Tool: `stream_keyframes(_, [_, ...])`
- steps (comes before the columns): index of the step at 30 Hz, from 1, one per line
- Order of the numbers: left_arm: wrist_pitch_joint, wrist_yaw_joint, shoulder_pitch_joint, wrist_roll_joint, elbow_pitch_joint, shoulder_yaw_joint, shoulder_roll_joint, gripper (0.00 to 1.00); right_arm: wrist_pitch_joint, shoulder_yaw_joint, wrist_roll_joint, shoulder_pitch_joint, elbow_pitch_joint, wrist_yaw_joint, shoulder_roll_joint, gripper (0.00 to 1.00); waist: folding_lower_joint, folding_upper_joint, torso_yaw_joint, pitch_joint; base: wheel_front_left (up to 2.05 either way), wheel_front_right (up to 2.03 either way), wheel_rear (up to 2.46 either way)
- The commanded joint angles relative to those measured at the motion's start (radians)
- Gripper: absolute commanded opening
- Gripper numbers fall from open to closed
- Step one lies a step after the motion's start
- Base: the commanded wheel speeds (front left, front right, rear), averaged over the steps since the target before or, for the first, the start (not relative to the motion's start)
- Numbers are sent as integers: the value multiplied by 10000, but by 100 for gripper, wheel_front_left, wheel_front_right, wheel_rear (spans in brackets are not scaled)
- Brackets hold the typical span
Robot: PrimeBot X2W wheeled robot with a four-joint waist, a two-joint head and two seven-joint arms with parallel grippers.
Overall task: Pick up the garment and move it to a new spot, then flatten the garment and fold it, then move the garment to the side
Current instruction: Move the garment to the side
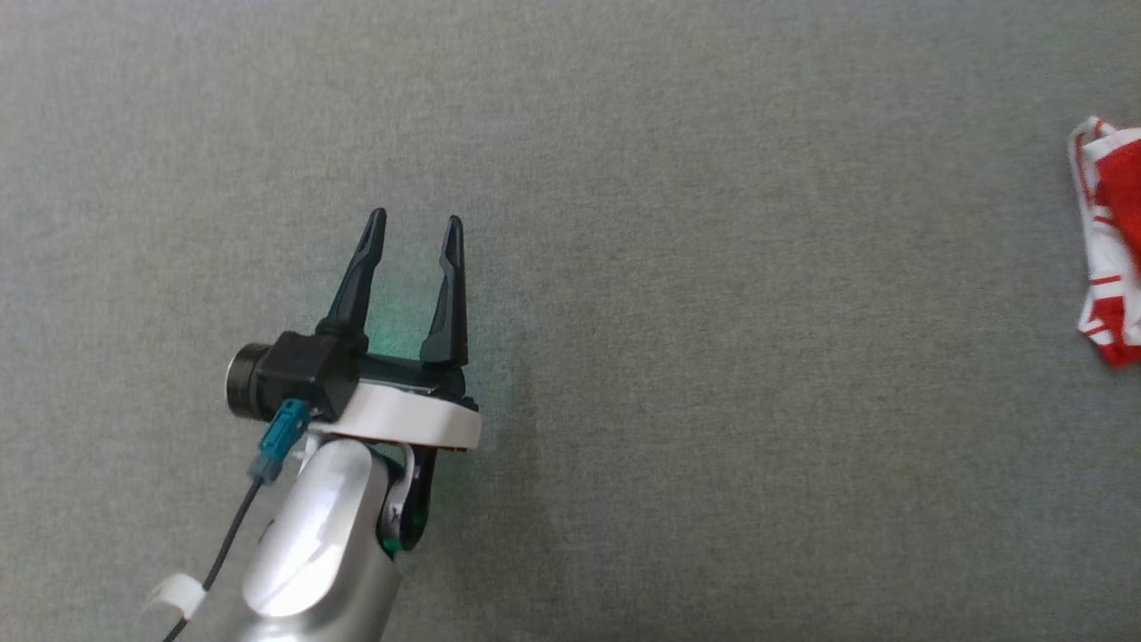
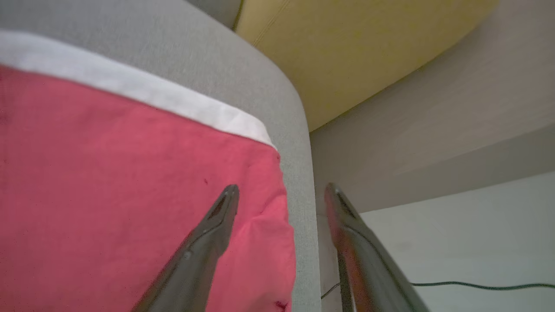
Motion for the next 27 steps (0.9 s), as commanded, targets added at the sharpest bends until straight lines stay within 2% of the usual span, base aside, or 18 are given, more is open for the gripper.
stream_keyframes(1, [-65, 3, -102, 59, -261, 400, 81, 100, -98, -258, 47, 43, -374, -9, -190, 100, 0, 0, -85, -251, 0, 0, 0])
stream_keyframes(4, [-65, 16, 12, 34, -259, 464, 81, 100, -339, -1189, 459, -132, -762, -9, 583, 100, 0, 0, -143, -648, 0, 0, 0])
stream_keyframes(9, [-65, 79, 240, -10, -301, 521, 81, 100, -1113, -1520, 689, -88, -2145, -9, 1784, 100, 0, 0, -186, -1326, 0, 0, 0])
stream_keyframes(14, [-65, 190, 514, -72, -345, 578, 81, 100, -1822, -1656, 892, 209, -4041, -9, 3588, 100, 0, 0, -198, -2000, 0, 0, 0])
stream_keyframes(17, [-65, 227, 736, -32, -342, 576, 81, 100, -2086, -1555, 1154, 618, -5046, -9, 4774, 100, 0, 0, -141, -2380, 0, 0, 0])
stream_keyframes(21, [-65, 291, 1069, 43, -318, 662, 81, 100, -2339, -932, 1501, 1564, -5931, -9, 5958, 100, 0, 0, -29, -2762, 0, 0, 0])
stream_keyframes(24, [-65, 317, 1287, 117, -330, 731, 81, 100, -2765, -463, 1517, 2331, -6108, -9, 6442, 100, 0, 0, 100, -2947, 0, 0, 0])
stream_keyframes(27, [-65, 344, 1538, 180, -411, 764, 81, 100, -3312, -244, 1637, 3066, -5773, -9, 6743, 100, 0, 0, 231, -3077, 0, 0, 0])
